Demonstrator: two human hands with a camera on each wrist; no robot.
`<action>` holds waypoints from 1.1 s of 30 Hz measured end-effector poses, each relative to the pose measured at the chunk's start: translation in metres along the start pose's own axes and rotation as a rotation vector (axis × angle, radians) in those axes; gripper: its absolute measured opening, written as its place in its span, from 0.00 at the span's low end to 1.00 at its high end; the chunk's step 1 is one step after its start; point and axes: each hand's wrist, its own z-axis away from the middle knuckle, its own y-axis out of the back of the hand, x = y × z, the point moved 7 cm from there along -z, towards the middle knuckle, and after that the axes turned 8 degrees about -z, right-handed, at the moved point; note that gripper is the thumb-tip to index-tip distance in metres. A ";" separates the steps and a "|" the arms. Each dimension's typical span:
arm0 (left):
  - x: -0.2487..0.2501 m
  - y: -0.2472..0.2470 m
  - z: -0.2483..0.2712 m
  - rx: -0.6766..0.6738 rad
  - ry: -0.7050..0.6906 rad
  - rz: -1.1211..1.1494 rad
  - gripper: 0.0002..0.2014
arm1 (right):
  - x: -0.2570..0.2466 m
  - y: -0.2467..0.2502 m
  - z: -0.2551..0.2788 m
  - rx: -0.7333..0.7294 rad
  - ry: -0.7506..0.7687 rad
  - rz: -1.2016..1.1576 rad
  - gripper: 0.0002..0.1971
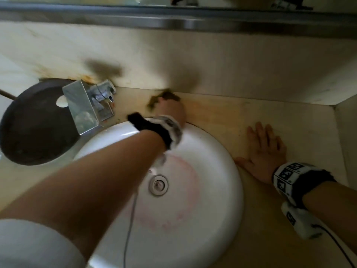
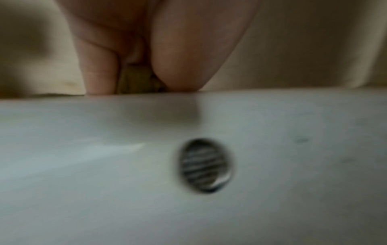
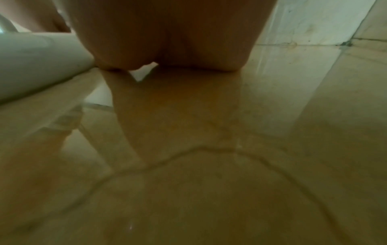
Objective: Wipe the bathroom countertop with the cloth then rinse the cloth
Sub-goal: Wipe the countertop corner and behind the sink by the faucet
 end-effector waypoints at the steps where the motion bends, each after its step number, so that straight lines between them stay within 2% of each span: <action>1: -0.028 -0.007 -0.006 0.000 0.080 -0.017 0.17 | 0.000 0.001 0.000 -0.001 -0.002 0.003 0.49; 3: -0.068 -0.016 -0.003 -0.043 0.165 -0.035 0.14 | -0.001 0.000 0.001 -0.010 0.008 0.012 0.49; 6: -0.064 -0.009 0.005 -0.054 0.124 -0.048 0.12 | 0.000 -0.001 0.001 -0.002 0.013 0.007 0.49; 10: 0.012 0.008 0.012 0.020 -0.007 -0.028 0.14 | -0.001 -0.001 0.001 -0.008 0.008 0.003 0.49; 14: 0.099 0.010 0.028 -0.098 -0.190 0.042 0.20 | -0.001 0.000 0.001 0.024 0.010 -0.010 0.48; 16: 0.110 0.014 0.032 -0.062 -0.242 -0.012 0.21 | 0.000 -0.002 0.000 0.014 0.007 -0.011 0.48; 18: 0.077 0.011 0.018 0.017 -0.154 -0.022 0.21 | 0.000 -0.001 0.001 0.015 0.006 -0.011 0.49; 22: -0.033 -0.010 -0.031 0.135 0.120 -0.054 0.17 | 0.000 0.000 0.000 0.014 0.019 -0.011 0.49; 25: -0.051 -0.019 -0.040 0.042 0.167 -0.050 0.15 | 0.000 -0.001 0.001 0.009 0.019 0.004 0.49; 28: -0.016 -0.009 -0.029 0.035 0.084 0.002 0.13 | 0.000 -0.001 0.001 0.011 0.028 0.015 0.48; 30: 0.032 0.000 -0.017 0.086 -0.005 0.005 0.16 | -0.001 0.000 0.001 0.016 0.027 0.017 0.48; 32: 0.094 0.015 0.005 0.124 -0.159 -0.004 0.20 | -0.002 0.001 0.003 0.017 0.024 0.020 0.48; 33: 0.122 0.019 0.018 0.100 -0.250 0.030 0.21 | -0.002 0.001 0.002 0.016 0.026 0.020 0.47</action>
